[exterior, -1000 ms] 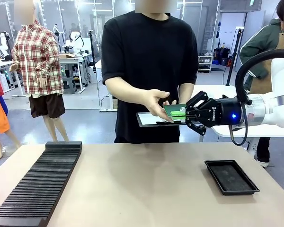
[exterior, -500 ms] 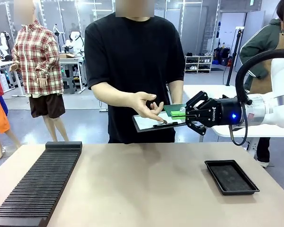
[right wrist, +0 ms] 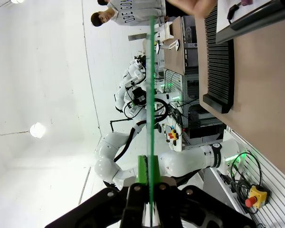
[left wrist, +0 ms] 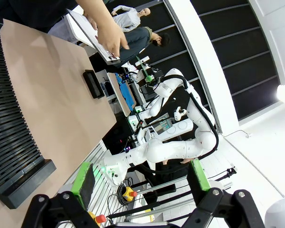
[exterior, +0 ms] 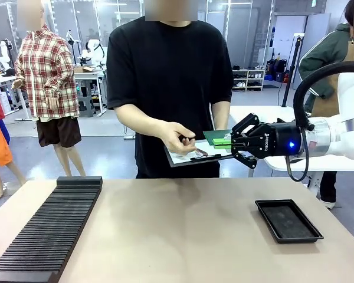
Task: Inspect the PCB.
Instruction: Place the Blank PCB in the ESD tray.
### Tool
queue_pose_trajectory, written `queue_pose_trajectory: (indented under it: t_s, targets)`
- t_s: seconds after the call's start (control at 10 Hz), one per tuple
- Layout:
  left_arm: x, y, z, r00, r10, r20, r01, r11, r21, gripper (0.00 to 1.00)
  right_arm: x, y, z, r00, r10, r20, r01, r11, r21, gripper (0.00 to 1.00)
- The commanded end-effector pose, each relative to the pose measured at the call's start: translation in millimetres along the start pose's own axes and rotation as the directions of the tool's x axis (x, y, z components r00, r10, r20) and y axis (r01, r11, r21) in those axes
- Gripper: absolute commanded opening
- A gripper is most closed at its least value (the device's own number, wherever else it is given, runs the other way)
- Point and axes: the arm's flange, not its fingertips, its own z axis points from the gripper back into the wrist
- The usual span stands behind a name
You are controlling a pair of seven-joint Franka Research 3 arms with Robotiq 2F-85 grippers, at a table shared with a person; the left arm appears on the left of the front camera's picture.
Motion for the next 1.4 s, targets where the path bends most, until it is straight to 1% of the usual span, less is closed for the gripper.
queue_pose_trajectory:
  t_s: [0.0,0.1,0.2,0.3,0.4,0.5,0.6,0.7,0.8,1.0,1.1,1.3]
  targets:
    - [0,-2,1,1.000,-0.006,-0.005,0.006,1.000,0.016,1.00,0,0,0,1.000,0.000,0.000,0.000,1.000,0.000,0.03]
    - [0,-2,1,1.000,-0.006,-0.005,0.006,1.000,0.016,1.00,-9,4,7,0.999,0.048,-0.011,-0.049,0.997,-0.058,0.03]
    - [0,-2,1,1.000,-0.006,-0.005,0.006,1.000,0.016,1.00,-20,6,21,0.993,0.117,0.009,-0.115,0.987,-0.111,0.03]
    - [0,-2,1,1.000,-0.006,-0.005,0.006,1.000,0.016,1.00,-26,0,40,0.987,0.158,0.031,-0.149,0.970,-0.191,0.03]
    - [0,-2,1,1.000,-0.006,-0.005,0.006,1.000,0.016,1.00,-29,-8,59,0.985,0.166,0.041,-0.150,0.956,-0.252,0.03]
    - [0,-2,1,1.000,-0.006,-0.005,0.006,1.000,0.016,1.00,-32,-14,77,0.977,0.205,0.057,-0.177,0.930,-0.323,0.03]
    - [0,-2,1,1.000,-0.006,-0.005,0.006,1.000,0.016,1.00,-32,-21,95,0.969,0.231,0.084,-0.185,0.911,-0.369,0.03]
    - [0,-2,1,1.000,-0.006,-0.005,0.006,1.000,0.016,1.00,-28,-32,107,0.966,0.243,0.082,-0.189,0.890,-0.414,0.03]
    - [0,-2,1,1.000,-0.006,-0.005,0.006,1.000,0.016,1.00,-24,-43,116,0.972,0.225,0.073,-0.165,0.867,-0.470,0.03]
    - [0,-2,1,1.000,-0.006,-0.005,0.006,1.000,0.016,1.00,-9,-62,135,0.968,0.248,0.045,-0.192,0.840,-0.507,0.03]
    - [0,-2,1,1.000,-0.006,-0.005,0.006,1.000,0.016,1.00,1,-79,141,0.969,0.242,0.037,-0.183,0.816,-0.548,0.03]
    - [0,-2,1,1.000,-0.006,-0.005,0.006,1.000,0.016,1.00,19,-101,147,0.975,0.217,0.042,-0.151,0.791,-0.592,0.03]
